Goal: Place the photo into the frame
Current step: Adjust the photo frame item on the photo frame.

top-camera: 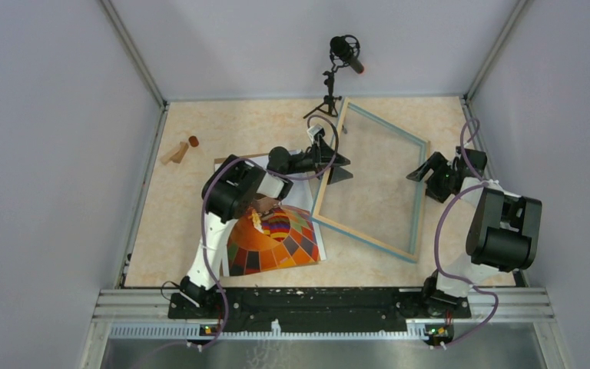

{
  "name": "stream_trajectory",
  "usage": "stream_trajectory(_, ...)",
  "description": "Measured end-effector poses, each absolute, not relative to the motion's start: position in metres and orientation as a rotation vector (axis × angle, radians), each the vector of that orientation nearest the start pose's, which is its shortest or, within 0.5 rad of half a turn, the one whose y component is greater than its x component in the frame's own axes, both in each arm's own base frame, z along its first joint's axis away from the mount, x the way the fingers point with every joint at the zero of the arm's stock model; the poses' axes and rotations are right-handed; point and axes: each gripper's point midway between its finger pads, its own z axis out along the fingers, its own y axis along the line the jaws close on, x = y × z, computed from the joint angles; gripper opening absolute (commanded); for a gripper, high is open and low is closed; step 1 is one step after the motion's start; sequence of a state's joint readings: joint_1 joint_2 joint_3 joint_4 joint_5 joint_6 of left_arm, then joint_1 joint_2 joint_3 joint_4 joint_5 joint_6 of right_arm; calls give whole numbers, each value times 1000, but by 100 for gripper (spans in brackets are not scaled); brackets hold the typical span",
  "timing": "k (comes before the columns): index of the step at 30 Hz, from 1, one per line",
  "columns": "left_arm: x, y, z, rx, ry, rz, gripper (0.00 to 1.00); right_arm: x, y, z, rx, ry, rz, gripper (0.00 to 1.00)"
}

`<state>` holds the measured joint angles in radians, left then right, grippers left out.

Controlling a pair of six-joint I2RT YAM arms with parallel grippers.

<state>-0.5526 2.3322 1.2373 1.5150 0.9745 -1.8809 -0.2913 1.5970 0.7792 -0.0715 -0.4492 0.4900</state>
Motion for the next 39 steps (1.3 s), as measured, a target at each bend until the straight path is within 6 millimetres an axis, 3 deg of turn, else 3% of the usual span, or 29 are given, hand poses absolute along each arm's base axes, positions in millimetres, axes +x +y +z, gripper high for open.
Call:
stream_trajectory(5,335,-398,171,-51,1971,-2458,62,364,-13,43,743,2322,631,77)
stream_trajectory(14,334,-393,160,-79,1996,-2436,61,361,-14,43,743,2359,607,84)
stream_trajectory(18,334,-393,158,-91,1999,-2434,60,358,-25,44,757,2411,494,86)
stream_trajectory(22,335,-392,156,-109,2002,-2431,60,366,-46,59,743,2408,354,86)
stream_trajectory(27,335,-392,155,-117,2004,-2429,60,398,-52,100,643,2340,295,85)
stream_trajectory(32,336,-392,155,-117,2003,-2427,60,456,-21,134,435,2279,414,84)
stream_trajectory(39,337,-390,155,-121,2001,-2424,59,515,18,129,296,2262,568,77)
